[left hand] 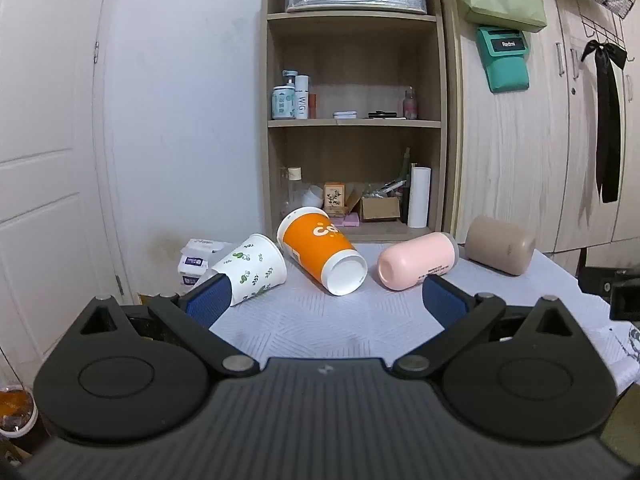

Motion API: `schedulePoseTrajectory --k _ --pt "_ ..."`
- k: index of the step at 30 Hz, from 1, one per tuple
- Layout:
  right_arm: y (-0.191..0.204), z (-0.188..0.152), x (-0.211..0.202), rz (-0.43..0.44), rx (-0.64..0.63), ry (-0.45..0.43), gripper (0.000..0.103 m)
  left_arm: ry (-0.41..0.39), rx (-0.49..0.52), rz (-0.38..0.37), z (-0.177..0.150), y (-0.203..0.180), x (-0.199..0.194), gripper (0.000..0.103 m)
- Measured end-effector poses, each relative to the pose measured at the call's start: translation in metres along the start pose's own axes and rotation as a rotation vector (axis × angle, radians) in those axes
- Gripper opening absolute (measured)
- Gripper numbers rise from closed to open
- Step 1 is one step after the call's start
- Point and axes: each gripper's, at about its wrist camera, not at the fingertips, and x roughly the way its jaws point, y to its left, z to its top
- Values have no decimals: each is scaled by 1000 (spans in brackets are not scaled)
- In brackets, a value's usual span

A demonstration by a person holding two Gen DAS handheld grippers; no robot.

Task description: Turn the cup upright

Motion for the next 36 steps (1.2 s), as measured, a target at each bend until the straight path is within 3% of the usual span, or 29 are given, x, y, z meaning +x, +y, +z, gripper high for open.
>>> schedulePoseTrajectory --k 36 --pt "3 15 5 4 -32 76 103 4 -52 -81 4 14 -5 103"
